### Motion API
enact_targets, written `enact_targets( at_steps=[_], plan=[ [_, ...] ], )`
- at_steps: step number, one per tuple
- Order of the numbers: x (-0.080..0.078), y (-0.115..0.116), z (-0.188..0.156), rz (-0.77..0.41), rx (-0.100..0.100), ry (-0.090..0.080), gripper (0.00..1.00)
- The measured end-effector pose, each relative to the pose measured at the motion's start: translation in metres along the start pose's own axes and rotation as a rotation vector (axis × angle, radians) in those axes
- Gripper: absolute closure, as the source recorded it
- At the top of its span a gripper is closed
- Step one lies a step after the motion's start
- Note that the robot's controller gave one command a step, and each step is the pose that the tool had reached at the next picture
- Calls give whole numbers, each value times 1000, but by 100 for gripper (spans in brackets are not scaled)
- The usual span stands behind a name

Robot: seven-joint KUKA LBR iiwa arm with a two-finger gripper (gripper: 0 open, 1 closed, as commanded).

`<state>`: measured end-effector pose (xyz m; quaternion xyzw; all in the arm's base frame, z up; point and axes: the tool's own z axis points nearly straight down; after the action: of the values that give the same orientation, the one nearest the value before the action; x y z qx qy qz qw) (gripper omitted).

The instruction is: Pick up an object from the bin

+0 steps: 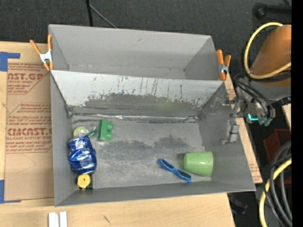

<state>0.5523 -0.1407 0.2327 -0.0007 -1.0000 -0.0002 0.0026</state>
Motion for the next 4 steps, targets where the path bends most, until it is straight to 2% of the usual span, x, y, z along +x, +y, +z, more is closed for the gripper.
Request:
enact_targets(
  at_steps=[1,2,3,4],
  plan=[
    [70,26,164,50,1,-15,0],
    [58,20,133,195,0,-8,0],
    [67,27,132,337,-2,-4,0],
    [73,30,165,423,-2,-2,0]
  ],
)
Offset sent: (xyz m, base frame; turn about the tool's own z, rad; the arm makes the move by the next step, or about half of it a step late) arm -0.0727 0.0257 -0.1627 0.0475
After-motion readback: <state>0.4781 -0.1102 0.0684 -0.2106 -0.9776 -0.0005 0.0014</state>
